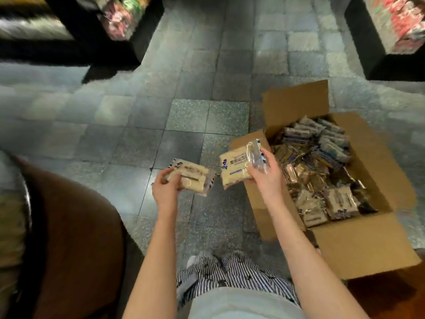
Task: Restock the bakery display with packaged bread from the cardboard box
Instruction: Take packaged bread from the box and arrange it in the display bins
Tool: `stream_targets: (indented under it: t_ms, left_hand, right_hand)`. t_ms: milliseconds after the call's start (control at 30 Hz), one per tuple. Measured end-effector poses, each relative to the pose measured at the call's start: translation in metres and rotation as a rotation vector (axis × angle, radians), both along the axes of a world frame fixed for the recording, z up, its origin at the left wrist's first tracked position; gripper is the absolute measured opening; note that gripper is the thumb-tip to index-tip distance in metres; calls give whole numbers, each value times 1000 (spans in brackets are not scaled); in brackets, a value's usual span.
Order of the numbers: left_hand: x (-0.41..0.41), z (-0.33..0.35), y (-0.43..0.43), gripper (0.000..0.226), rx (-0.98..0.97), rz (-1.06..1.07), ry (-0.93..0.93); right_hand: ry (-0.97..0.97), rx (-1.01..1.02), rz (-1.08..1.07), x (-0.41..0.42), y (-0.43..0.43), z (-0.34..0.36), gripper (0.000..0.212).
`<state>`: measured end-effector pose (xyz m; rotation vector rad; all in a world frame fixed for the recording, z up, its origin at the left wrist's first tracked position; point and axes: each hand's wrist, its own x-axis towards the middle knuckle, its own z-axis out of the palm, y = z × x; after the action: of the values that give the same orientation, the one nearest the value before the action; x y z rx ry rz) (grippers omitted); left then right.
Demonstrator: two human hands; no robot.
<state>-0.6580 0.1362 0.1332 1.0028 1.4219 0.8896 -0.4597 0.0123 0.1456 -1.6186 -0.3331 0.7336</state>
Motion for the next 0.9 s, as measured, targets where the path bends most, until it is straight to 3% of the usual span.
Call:
stream_targets:
  t_ms: [167,367,533,900]
  left_hand:
    - [-85,13,-8,13,-31,158,-63]
    - [-204,33,-31,18,21,351,-141]
    - [-323,44,-70,11,79,526,-126]
    - [-582,62,-198,19,131,985,-112]
  right_hand:
    - [115,35,194,-62,33,6,43]
    - [133,41,426,-167,62,14,34]
    - [89,72,614,-282,66,21,33]
    - [77,99,929,-559,10,29,20]
